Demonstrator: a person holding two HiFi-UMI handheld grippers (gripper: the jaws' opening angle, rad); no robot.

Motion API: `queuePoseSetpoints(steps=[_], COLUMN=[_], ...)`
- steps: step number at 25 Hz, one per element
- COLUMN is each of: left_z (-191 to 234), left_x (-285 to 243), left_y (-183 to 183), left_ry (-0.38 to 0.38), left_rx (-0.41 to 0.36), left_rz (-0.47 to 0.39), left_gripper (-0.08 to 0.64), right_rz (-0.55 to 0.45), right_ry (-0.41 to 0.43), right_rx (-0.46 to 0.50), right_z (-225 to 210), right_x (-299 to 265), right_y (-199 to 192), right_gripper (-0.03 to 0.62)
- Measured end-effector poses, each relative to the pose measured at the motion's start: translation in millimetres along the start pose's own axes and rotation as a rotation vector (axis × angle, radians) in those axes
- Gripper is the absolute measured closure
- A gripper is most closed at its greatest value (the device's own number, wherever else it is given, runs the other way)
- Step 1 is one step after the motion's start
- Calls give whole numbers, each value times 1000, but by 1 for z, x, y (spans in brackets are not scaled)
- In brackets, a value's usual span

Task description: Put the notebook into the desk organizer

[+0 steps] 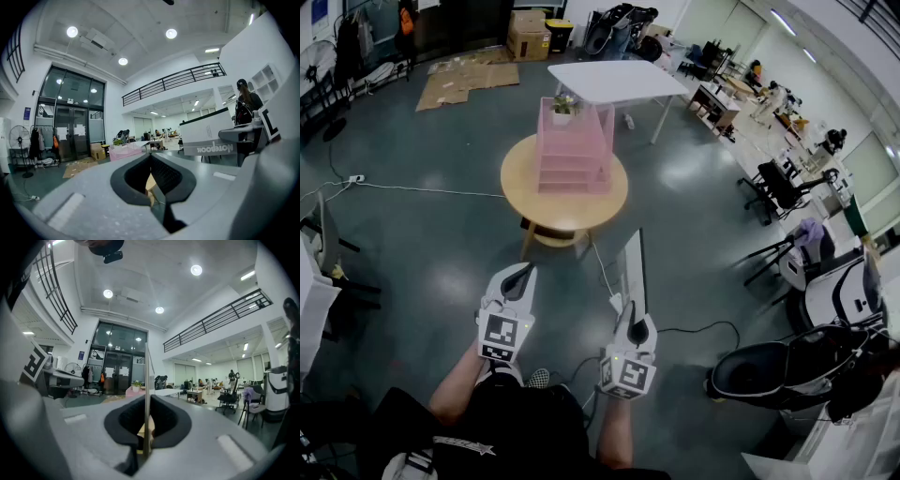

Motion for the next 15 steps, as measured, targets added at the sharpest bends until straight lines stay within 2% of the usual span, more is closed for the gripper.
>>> queuePoseSetpoints(steps=[7,15], left_z=[-11,-19], left_x=[7,-7], left_y=[0,-4], left_ry=[-9,-35], left_rx=[0,-6], left_rz=[-4,15], left_gripper=[549,549], right_rz=[-6,2], right_ry=[11,-4], right_rx=[12,1], right_z=[-1,-9], right_x=[15,9], right_y=[-2,-9], right_gripper=[579,580])
Point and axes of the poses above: the fingertips, and each gripper's own axes: x backward along the fingers, z to its left, y out of its top, the point moved 8 cm from there along x, backward along the fingers, and after that the axes turned 3 degrees about y, right-handed, at the moved point
